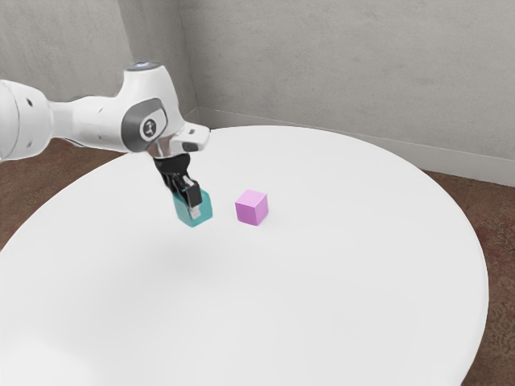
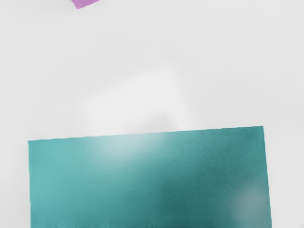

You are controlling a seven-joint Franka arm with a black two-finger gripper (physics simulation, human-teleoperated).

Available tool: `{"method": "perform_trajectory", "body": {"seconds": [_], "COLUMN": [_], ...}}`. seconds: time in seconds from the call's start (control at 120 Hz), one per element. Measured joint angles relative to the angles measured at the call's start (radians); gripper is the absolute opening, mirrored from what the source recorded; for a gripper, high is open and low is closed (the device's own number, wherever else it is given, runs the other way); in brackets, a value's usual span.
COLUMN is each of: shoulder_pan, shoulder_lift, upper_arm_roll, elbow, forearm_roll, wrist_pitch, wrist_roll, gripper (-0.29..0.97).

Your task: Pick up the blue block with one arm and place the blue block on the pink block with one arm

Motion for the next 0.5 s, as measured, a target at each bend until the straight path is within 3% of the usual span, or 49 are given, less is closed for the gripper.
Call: {"method": "perform_trajectory", "body": {"seconds": [0.183, 0.283, 0.5], "shoulder_pan": [-0.035, -0.106, -0.139], "shoulder_lift": [0.025, 0.078, 0.226], "upper_arm_roll": [-0.001, 0.063, 0.069], "elbow": [0.068, 0.143, 0.362], "forearm_roll": [-0.004, -0.009, -0.012], "wrist_pitch": [-0.025, -0.032, -0.046], "wrist_roll": [-0.012, -0.027, -0.051], "gripper": [0.37, 0.37, 0.38]}}
